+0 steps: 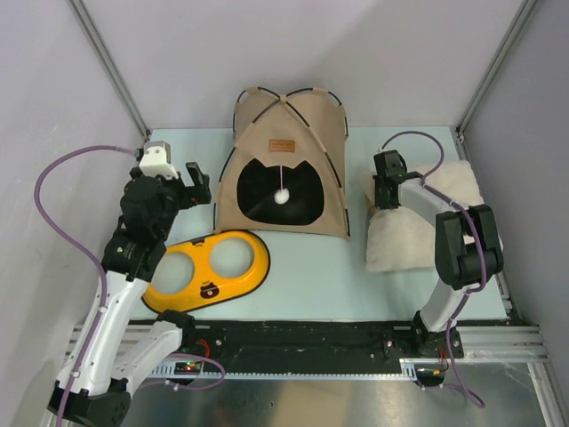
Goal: Set up the pet tent
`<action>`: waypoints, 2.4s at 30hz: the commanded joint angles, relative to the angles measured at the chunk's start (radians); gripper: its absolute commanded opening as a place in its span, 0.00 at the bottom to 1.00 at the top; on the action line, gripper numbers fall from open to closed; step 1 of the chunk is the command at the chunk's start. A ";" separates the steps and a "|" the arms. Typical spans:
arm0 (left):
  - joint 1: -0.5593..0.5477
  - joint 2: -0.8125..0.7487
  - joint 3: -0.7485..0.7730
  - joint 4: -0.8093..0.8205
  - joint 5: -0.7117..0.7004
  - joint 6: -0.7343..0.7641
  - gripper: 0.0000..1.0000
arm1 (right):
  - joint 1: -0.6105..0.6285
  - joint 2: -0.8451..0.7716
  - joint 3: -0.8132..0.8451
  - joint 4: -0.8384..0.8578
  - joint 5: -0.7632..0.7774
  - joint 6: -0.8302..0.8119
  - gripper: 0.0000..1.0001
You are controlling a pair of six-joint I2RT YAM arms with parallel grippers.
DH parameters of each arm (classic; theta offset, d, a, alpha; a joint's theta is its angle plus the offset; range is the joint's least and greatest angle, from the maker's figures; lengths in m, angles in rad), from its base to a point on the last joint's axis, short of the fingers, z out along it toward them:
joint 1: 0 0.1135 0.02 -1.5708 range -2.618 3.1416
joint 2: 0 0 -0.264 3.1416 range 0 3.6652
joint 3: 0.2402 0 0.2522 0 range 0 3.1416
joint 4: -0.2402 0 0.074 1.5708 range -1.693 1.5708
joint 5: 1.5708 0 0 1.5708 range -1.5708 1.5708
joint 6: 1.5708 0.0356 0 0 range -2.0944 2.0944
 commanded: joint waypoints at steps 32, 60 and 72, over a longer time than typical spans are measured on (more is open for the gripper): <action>0.007 -0.067 -0.064 0.014 0.106 -0.153 1.00 | 0.025 -0.934 0.436 -0.355 -0.314 0.222 0.00; 0.007 0.010 -0.016 0.039 0.227 -0.033 1.00 | 0.304 -0.710 0.499 0.081 -1.096 0.510 0.00; 0.013 0.223 0.016 0.181 0.267 0.002 0.66 | 0.399 -0.541 0.407 0.022 -0.934 0.425 0.00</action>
